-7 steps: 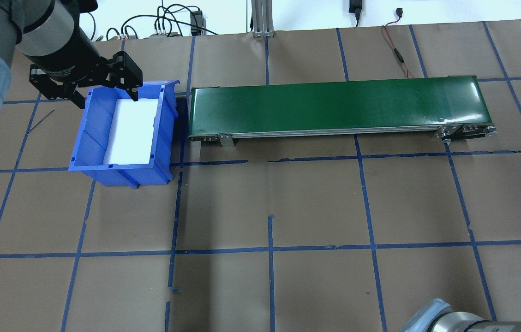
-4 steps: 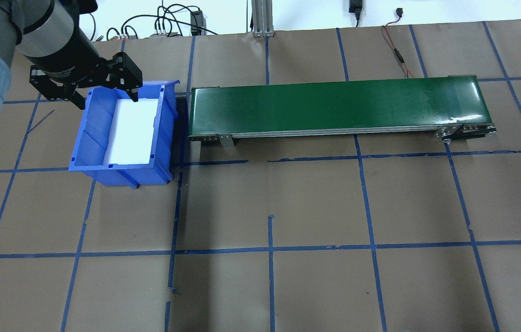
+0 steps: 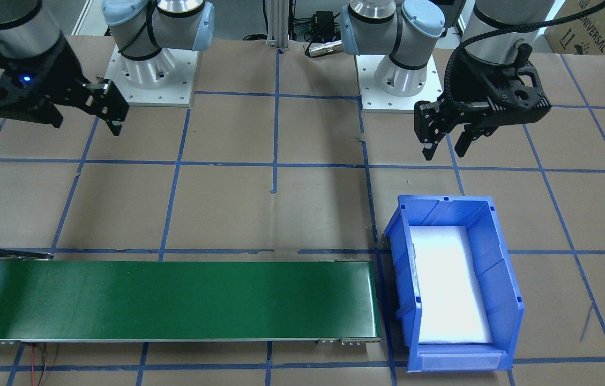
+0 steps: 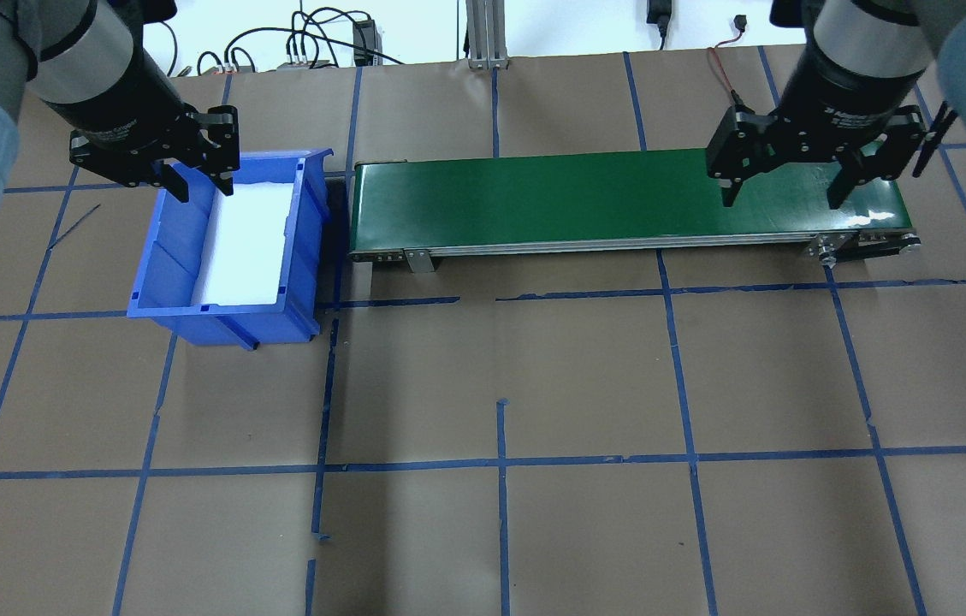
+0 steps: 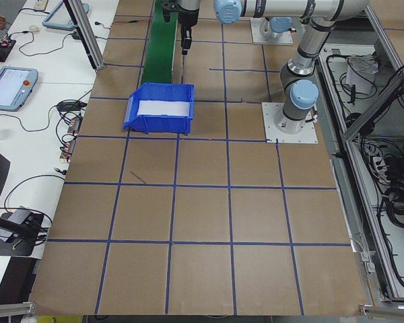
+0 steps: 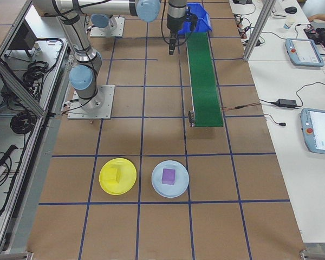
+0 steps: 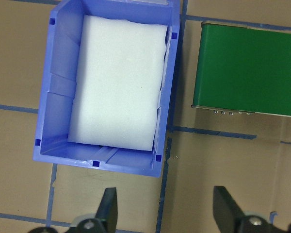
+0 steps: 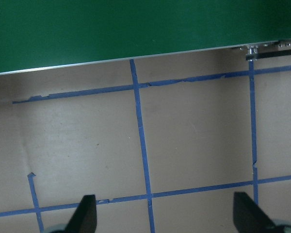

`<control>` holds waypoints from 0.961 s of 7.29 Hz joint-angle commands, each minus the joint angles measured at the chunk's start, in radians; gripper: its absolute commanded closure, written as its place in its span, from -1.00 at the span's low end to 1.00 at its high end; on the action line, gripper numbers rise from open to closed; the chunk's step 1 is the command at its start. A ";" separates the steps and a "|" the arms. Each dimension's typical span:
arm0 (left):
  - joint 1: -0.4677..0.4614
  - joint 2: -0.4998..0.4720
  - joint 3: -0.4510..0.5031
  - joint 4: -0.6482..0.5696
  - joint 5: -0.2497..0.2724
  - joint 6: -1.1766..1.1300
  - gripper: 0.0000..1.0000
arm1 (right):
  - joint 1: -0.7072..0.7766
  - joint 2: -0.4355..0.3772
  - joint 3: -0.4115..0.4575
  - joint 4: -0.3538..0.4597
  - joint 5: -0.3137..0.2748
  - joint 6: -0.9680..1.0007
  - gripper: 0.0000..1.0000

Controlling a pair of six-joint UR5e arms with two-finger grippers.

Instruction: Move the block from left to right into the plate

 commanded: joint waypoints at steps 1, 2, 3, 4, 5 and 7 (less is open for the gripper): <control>0.001 0.000 0.003 -0.007 0.003 -0.008 -0.99 | 0.034 0.008 0.003 -0.068 0.006 0.021 -0.96; 0.001 0.000 0.001 -0.009 0.000 -0.008 -1.00 | 0.036 0.006 -0.001 -0.068 0.018 0.022 -0.95; 0.001 0.000 0.001 -0.009 0.000 -0.008 -1.00 | 0.036 0.006 -0.001 -0.065 0.029 0.028 -0.81; -0.001 0.000 0.001 -0.009 0.002 -0.008 -1.00 | 0.039 0.006 -0.003 -0.059 0.040 0.035 -0.94; -0.001 0.000 0.001 -0.009 0.003 -0.008 -1.00 | 0.040 0.005 -0.003 -0.057 0.055 0.057 -0.97; -0.004 0.001 0.000 -0.010 0.003 -0.009 -1.00 | 0.039 0.006 -0.004 -0.057 0.060 0.059 -0.99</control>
